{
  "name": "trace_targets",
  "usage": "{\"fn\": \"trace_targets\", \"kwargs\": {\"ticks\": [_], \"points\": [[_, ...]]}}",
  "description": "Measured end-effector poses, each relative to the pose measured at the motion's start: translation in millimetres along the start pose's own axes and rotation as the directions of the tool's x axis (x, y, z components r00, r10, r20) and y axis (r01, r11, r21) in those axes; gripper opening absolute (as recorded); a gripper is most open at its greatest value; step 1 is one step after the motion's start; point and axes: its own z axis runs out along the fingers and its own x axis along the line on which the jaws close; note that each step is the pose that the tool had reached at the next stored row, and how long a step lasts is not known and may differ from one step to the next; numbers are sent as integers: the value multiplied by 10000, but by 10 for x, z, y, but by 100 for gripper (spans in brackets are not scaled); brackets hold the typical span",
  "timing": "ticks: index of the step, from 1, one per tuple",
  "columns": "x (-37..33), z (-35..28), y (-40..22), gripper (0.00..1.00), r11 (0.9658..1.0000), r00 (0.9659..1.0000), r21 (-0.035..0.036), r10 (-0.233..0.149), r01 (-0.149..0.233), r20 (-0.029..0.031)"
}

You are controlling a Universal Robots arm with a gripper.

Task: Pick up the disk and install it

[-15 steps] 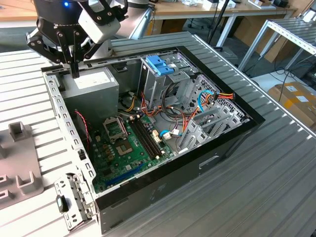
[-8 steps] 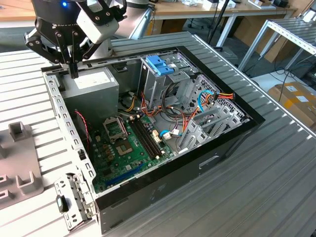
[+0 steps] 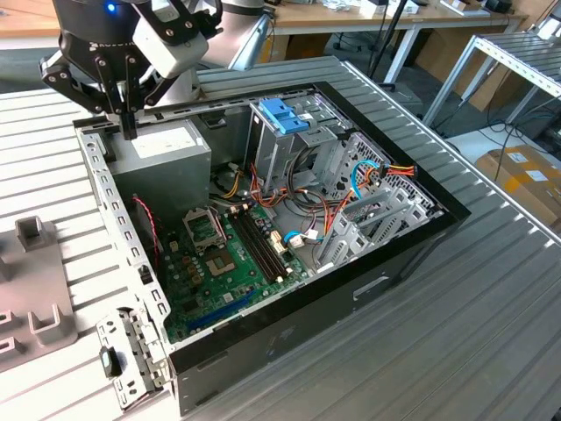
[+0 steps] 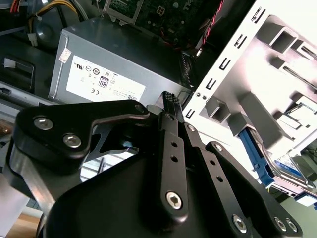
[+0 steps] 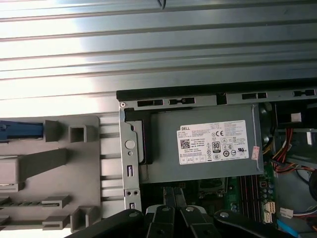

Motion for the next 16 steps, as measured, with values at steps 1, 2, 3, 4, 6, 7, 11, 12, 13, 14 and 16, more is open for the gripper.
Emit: {"fn": "trace_targets", "kwargs": {"ticks": [1,2,3,4,6,7,11,12,13,14,16], "points": [[3,0,0,11,10000,10000,0,0,0,-1],[5,0,0,11,10000,10000,0,0,0,0],[9,-1,-1,11,10000,10000,0,0,0,0],[11,-1,-1,11,10000,10000,1,0,0,-1],[16,-1,-1,11,10000,10000,1,0,0,0],[18,-1,-1,11,10000,10000,0,0,0,0],[31,-1,-2,11,10000,10000,0,0,0,0],[34,-1,-3,11,10000,10000,0,0,0,0],[38,-1,-3,11,10000,10000,0,0,0,0],[42,-1,-3,11,10000,10000,0,0,0,0],[48,-2,-4,11,10000,10000,0,0,0,0]]}}
